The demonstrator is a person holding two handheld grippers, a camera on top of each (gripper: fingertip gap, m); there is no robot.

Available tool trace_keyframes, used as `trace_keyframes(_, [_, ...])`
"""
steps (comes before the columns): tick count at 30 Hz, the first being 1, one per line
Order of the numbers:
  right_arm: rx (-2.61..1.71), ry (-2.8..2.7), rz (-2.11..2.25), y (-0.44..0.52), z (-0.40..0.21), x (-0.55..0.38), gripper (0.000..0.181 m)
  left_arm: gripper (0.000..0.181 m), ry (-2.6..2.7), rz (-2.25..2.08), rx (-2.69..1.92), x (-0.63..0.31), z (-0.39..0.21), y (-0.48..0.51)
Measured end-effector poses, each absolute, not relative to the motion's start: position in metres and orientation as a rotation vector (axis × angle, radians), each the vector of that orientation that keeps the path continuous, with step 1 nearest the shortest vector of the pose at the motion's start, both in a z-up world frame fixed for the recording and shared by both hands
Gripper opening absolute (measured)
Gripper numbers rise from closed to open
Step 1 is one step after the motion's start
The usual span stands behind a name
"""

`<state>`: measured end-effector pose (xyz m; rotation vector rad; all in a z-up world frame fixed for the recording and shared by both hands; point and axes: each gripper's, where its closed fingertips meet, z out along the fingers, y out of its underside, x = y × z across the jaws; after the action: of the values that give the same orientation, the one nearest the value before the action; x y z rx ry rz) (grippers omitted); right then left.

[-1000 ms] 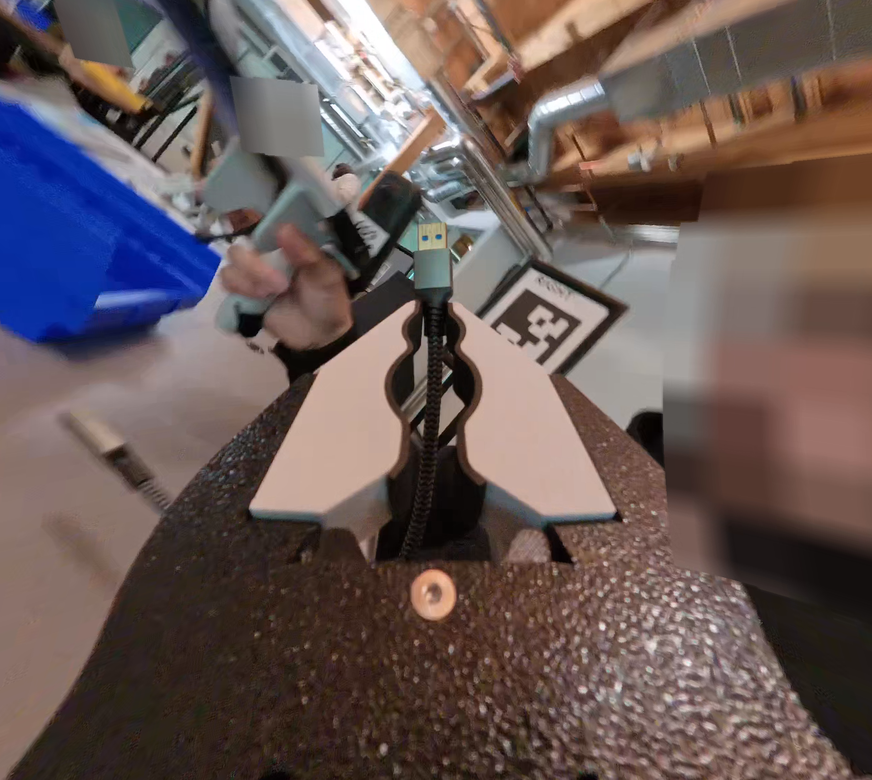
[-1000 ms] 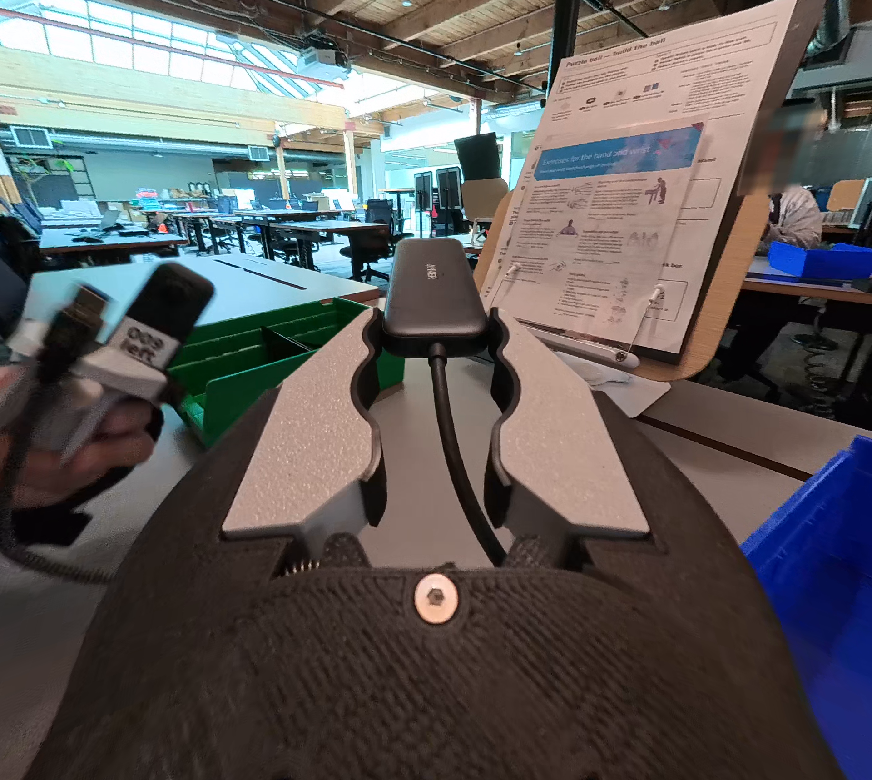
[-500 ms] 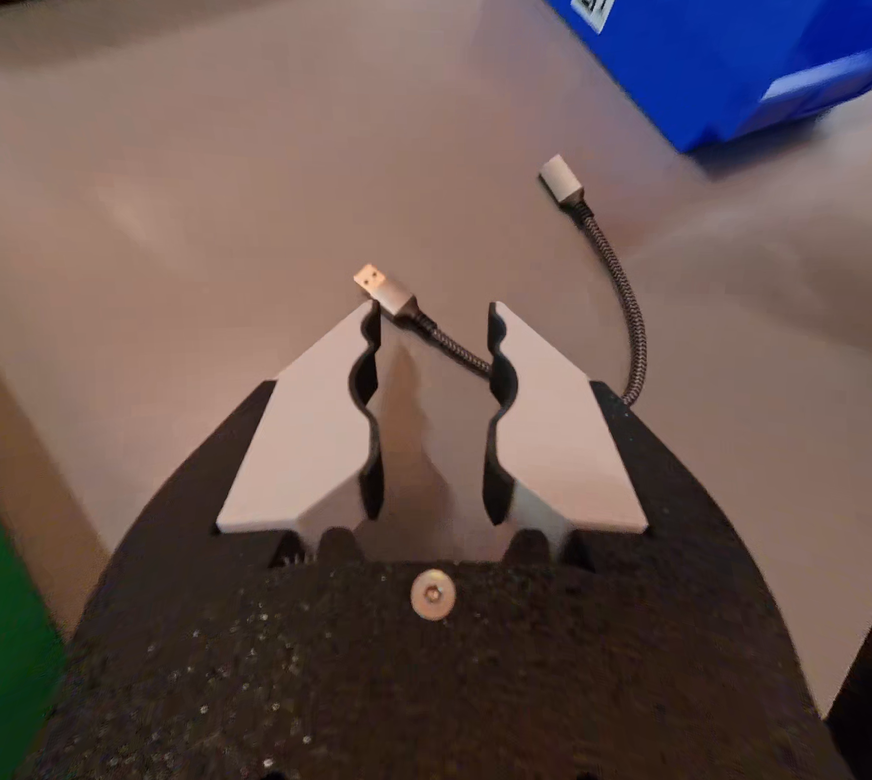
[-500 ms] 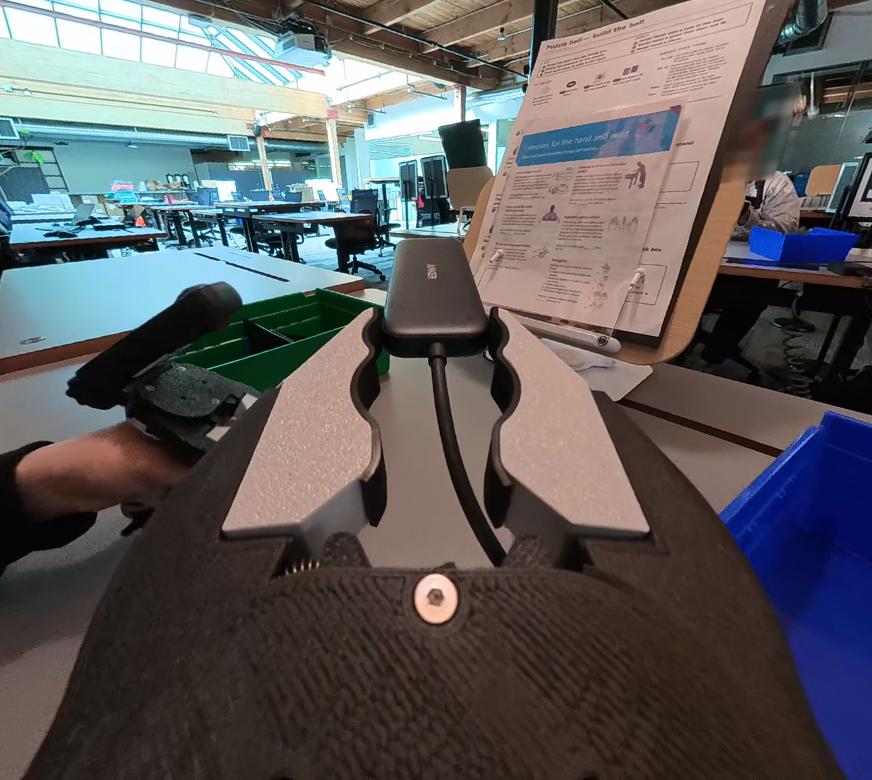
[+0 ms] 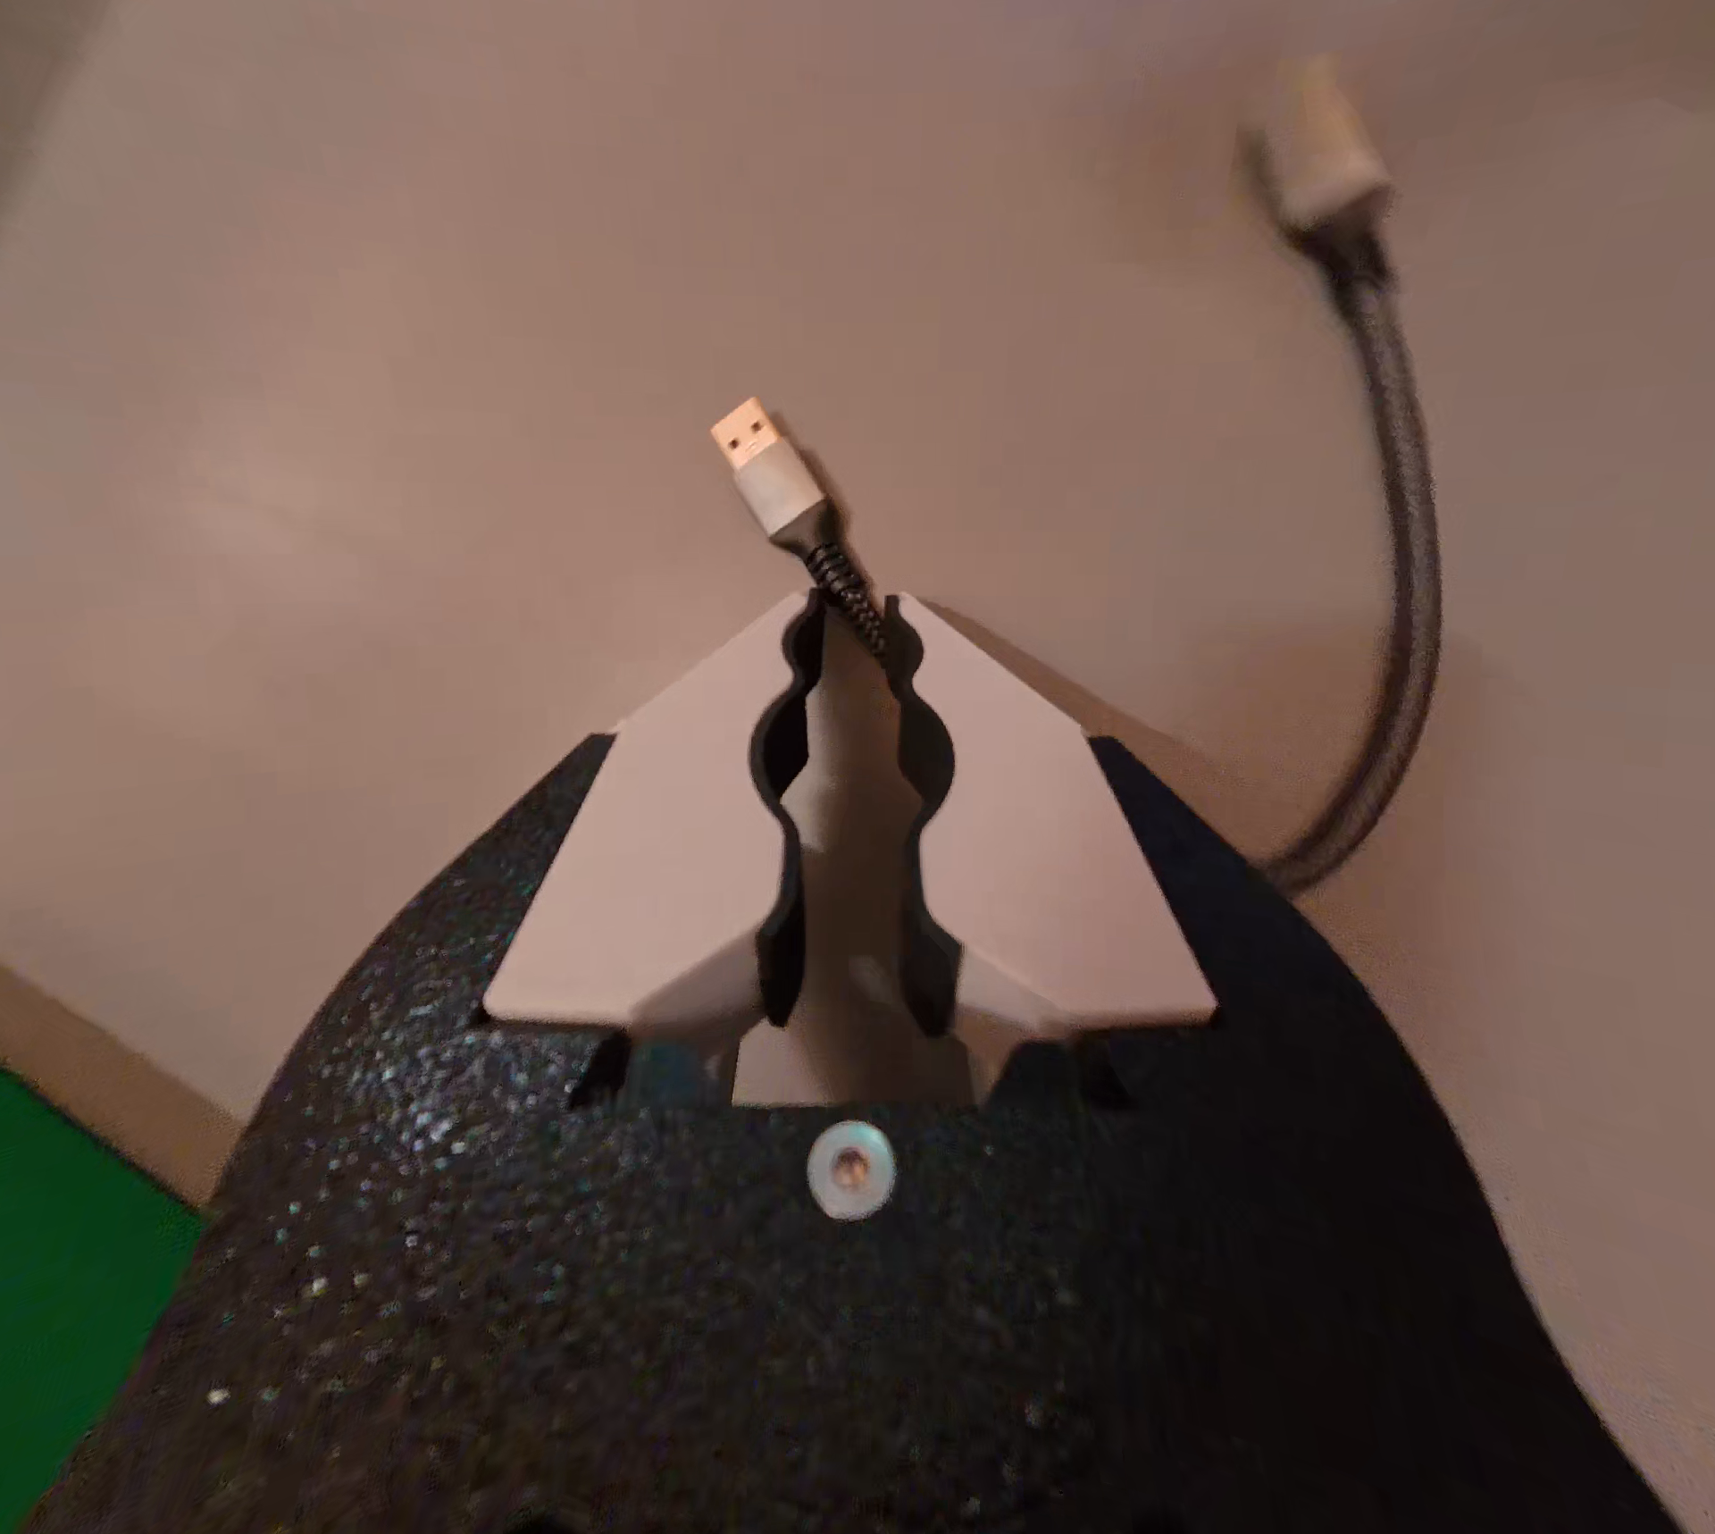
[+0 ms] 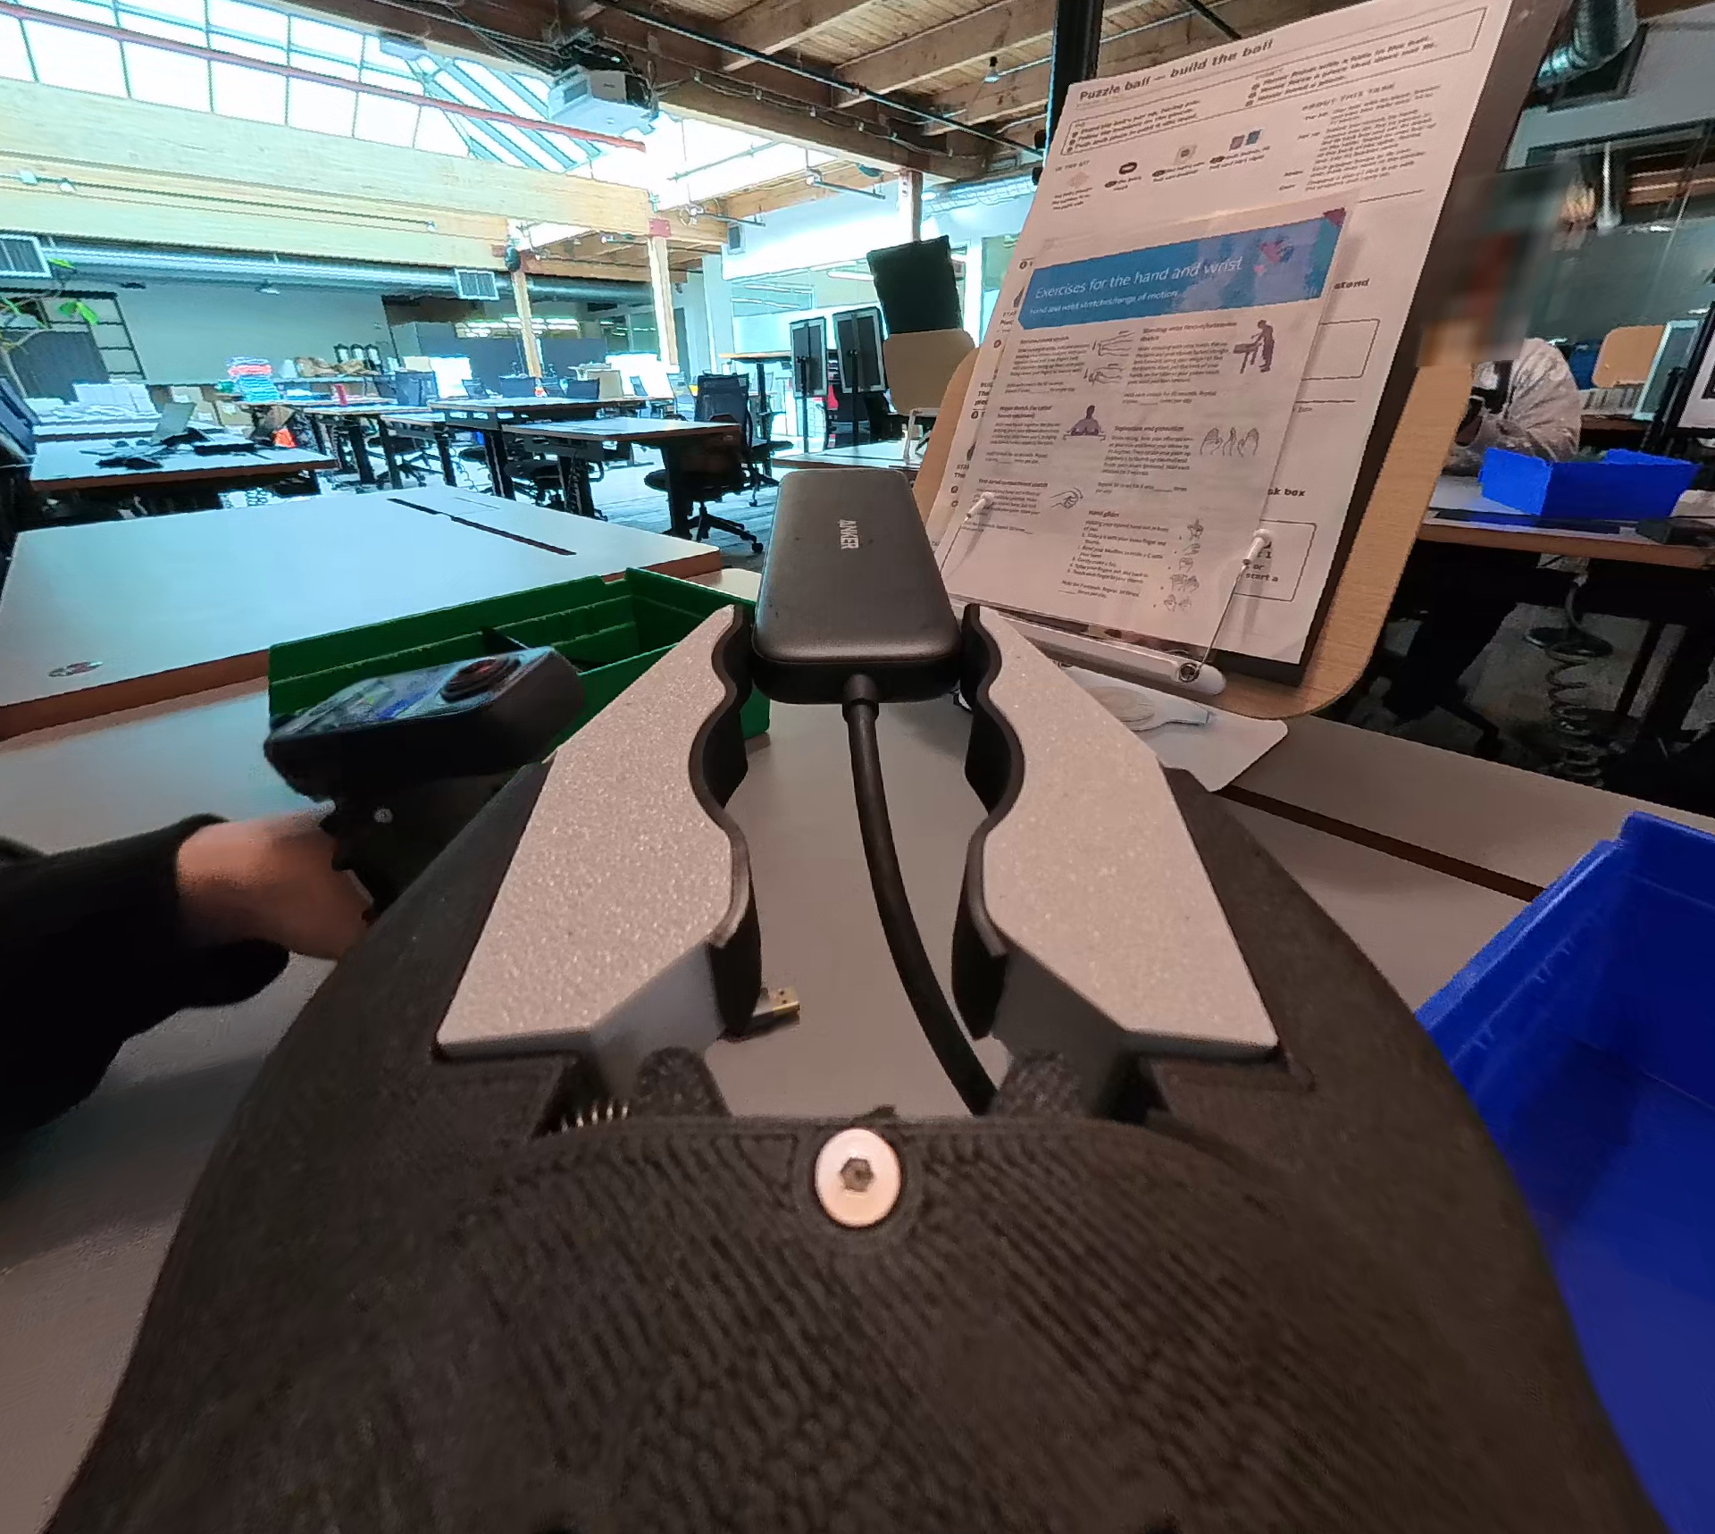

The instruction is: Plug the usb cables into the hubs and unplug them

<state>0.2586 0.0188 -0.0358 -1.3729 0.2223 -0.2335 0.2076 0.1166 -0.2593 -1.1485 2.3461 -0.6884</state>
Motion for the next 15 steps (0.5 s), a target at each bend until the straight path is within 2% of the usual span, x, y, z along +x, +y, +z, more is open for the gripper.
trace_keyframes(2, [-1.374,0.229,-0.232,0.019,-0.037,0.26,0.044,0.008,2.362,-0.668,-1.198,0.205,-0.26,0.124])
trace_keyframes(6, [-1.383,0.229,-0.228,0.022,-0.04,0.261,0.044,0.025,2.289,-0.888,-1.292,0.214,-0.246,0.109])
trace_keyframes(12, [-1.415,0.202,-0.226,0.029,-0.046,0.255,0.044,0.015,2.349,-1.006,-1.149,0.215,-0.251,0.097])
trace_keyframes(15, [-1.427,0.198,-0.225,0.031,-0.049,0.255,0.044,0.02,2.374,-1.025,-1.023,0.21,-0.243,0.097])
